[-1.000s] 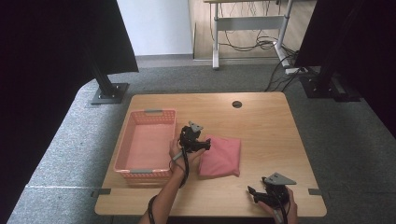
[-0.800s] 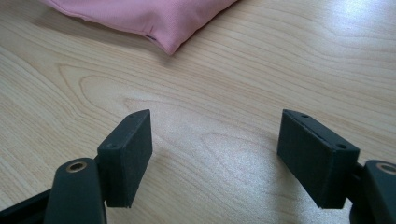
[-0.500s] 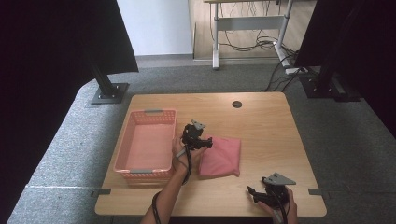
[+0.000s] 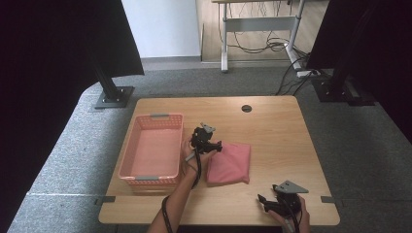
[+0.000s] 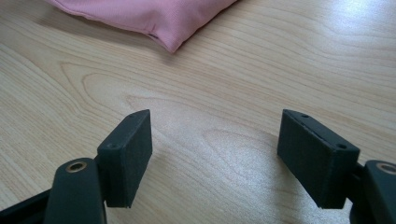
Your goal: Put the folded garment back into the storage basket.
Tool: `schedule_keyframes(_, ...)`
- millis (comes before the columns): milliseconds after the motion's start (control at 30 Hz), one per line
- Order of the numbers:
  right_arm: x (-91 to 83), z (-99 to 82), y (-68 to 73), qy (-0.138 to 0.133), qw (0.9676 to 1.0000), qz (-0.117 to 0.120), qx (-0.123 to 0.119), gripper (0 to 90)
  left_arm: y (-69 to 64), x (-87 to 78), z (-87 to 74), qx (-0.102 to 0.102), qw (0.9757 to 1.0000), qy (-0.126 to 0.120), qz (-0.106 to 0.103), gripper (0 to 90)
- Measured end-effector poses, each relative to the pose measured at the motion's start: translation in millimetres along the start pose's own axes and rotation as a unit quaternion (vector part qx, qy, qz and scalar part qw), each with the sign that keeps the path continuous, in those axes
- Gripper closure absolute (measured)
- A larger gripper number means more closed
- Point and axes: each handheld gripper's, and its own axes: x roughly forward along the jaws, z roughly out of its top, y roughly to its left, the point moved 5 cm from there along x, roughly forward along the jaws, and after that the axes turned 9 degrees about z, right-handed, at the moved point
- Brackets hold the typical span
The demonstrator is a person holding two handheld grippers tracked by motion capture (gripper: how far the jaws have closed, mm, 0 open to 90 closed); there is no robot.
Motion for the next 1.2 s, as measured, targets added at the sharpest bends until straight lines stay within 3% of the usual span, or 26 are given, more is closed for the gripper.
schedule_keyframes(300,-0.1,-0.3,0.1,-0.001,1.0,-0.001,0.0,26.3,-4.4,10.6,2.4,0.013,0.9999,-0.001,0.004,22.1)
schedule_keyframes(500,0.0,-0.4,0.4,-0.001,1.0,-0.003,-0.002,26.3,-8.9,26.4,-7.3,0.032,0.9992,0.014,0.022,23.4)
schedule_keyframes(733,0.0,-0.6,0.9,0.001,1.0,-0.004,-0.004,26.3,-9.4,34.7,-13.0,0.023,0.9996,0.015,0.011,25.0)
schedule_keyframes(833,0.0,-0.7,1.1,0.001,1.0,-0.005,-0.005,26.2,-6.3,37.5,-13.2,0.016,0.9997,0.018,-0.007,25.3)
schedule_keyframes(1033,0.2,-0.8,1.5,0.002,1.0,-0.007,-0.007,26.2,2.3,42.1,-18.0,-0.035,0.9976,0.026,-0.054,26.8)
schedule_keyframes(1200,0.2,-0.9,1.7,0.003,0.9999,-0.007,-0.007,26.2,-0.7,40.0,-17.9,-0.029,0.997,0.018,-0.07,38.8)
